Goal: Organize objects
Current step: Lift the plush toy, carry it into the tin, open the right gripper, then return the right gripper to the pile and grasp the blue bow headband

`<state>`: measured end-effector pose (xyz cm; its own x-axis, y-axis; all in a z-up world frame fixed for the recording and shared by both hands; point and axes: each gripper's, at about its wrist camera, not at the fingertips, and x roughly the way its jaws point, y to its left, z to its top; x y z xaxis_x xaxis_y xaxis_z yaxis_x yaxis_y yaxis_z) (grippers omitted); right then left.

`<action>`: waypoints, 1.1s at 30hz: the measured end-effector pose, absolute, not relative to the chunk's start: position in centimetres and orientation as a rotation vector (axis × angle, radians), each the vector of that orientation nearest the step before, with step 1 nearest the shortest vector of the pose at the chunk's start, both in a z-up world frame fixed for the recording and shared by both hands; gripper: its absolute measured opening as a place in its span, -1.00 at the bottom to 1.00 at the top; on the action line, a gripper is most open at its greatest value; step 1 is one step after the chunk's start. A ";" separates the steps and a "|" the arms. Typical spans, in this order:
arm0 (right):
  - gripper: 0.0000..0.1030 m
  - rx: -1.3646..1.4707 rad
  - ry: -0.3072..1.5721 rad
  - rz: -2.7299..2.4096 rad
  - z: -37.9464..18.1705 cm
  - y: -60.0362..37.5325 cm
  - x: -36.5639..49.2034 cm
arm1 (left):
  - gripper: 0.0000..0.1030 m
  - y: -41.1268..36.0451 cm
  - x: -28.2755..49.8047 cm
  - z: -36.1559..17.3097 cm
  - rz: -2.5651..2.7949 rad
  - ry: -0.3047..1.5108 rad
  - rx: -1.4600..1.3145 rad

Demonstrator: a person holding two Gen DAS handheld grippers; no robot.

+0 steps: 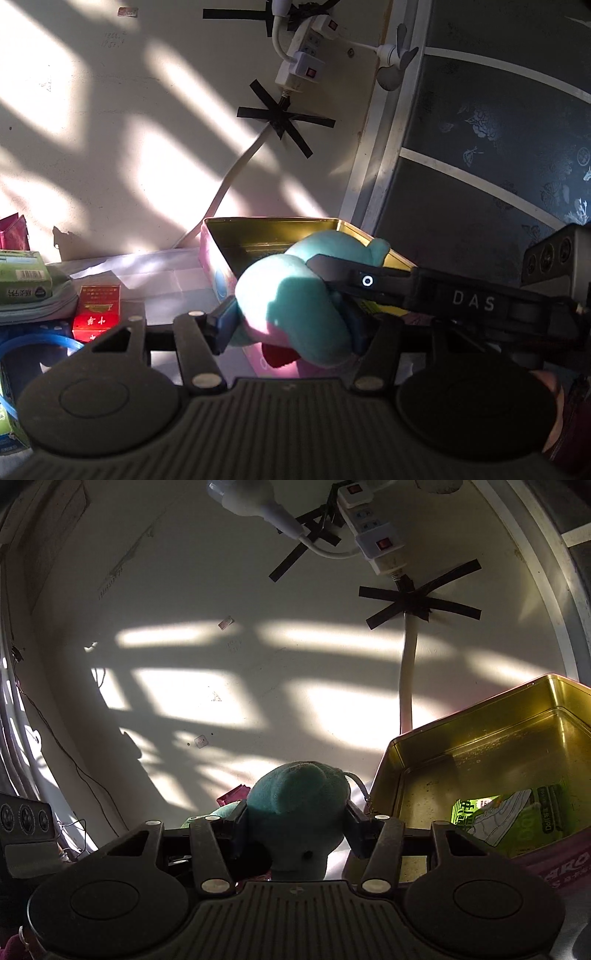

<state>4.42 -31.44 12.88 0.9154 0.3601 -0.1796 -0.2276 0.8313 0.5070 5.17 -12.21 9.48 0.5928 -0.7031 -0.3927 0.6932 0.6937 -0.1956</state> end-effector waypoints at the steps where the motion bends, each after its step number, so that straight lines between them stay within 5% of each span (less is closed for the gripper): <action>1: -0.08 0.506 0.263 0.296 12.8 -32.1 4.4 | 0.17 -13.1 5.3 9.5 -0.821 0.464 -0.009; 8: -0.05 0.575 0.238 0.209 10.7 -36.2 5.8 | 0.20 -18.4 6.5 8.8 -0.838 0.477 0.071; 14: 0.27 0.589 0.233 0.103 8.7 -37.2 7.3 | 0.33 -19.6 8.2 7.3 -0.706 0.526 0.120; 33: 0.27 0.532 0.185 0.025 9.0 -36.2 2.7 | 0.34 -14.9 5.6 6.6 -0.587 0.549 0.089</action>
